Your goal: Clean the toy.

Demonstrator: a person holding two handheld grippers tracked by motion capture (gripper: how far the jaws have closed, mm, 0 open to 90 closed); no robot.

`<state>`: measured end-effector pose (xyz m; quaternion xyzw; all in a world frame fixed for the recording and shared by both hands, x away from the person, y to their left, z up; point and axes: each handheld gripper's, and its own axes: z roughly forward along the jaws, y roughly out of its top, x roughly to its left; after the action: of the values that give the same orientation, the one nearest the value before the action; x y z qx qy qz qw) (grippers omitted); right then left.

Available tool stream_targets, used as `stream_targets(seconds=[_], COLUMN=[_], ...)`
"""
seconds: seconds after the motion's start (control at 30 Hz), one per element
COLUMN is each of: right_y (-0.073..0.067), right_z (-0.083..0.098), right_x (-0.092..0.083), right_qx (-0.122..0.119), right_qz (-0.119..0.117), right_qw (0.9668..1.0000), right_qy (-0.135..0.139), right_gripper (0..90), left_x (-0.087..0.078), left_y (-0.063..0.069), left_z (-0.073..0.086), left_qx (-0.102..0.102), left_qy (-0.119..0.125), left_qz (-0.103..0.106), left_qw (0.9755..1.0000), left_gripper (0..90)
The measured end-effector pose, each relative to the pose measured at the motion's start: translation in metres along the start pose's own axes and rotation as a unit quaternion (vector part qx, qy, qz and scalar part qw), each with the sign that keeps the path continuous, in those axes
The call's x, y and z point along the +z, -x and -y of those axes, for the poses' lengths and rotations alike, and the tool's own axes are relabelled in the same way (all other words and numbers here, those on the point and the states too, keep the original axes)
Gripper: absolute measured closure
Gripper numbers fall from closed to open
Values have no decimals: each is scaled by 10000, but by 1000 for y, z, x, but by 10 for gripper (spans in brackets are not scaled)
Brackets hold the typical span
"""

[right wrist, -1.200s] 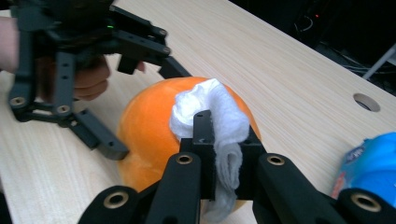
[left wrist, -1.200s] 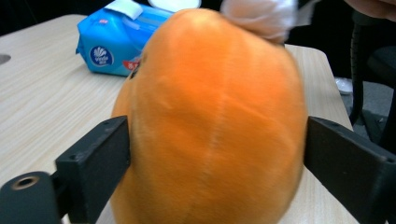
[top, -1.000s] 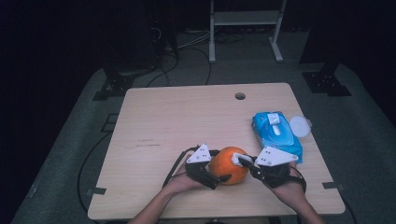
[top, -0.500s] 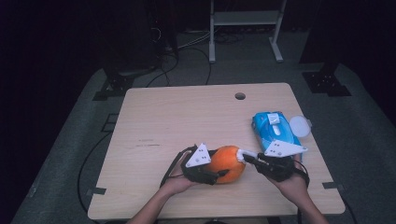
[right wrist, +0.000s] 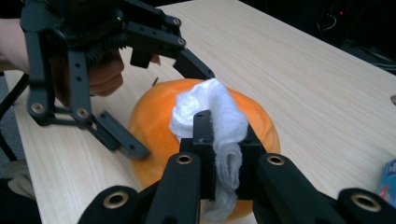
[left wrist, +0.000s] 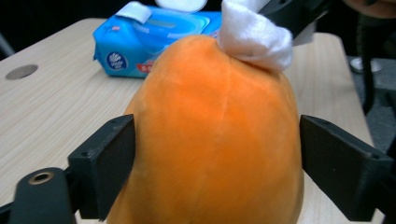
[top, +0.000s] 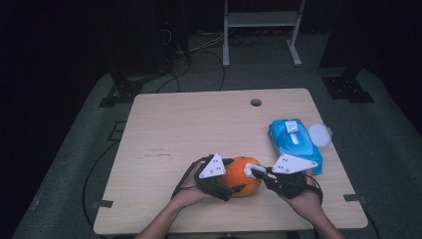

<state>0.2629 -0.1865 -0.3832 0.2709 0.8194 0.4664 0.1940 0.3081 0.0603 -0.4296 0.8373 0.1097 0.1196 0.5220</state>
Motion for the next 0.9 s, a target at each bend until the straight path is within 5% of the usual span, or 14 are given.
stream_targets(seconds=[0.3, 0.47, 0.6, 0.7, 0.83, 0.9], right_y=[4, 10, 15, 16, 10, 2], right_z=[4, 7, 9, 8, 0, -6], right_x=[-2, -2, -1, -5, -14, -13], right_qx=[-6, 64, 177, 188, 290, 117], right_qz=[89, 163, 246, 339, 176, 90], right_qw=[9999, 9998, 9995, 9992, 9991, 9995], right_qy=[-57, -76, -90, -16, 265, 291], right_gripper=[825, 825, 825, 825, 826, 825], left_x=[0, 4, 6, 3, 0, 3], left_y=[-13, -13, -8, 1, 9, 14], left_z=[15, 20, 11, 0, -10, -14], left_qx=[-191, -120, -177, -13, 104, 341], left_qy=[26, -8, -255, -208, -233, -343], left_qz=[264, 361, -49, -257, -349, -440], left_qw=[9995, 9993, 9995, 9995, 9991, 9979], left_gripper=[65, 65, 196, 304, 330, 332])
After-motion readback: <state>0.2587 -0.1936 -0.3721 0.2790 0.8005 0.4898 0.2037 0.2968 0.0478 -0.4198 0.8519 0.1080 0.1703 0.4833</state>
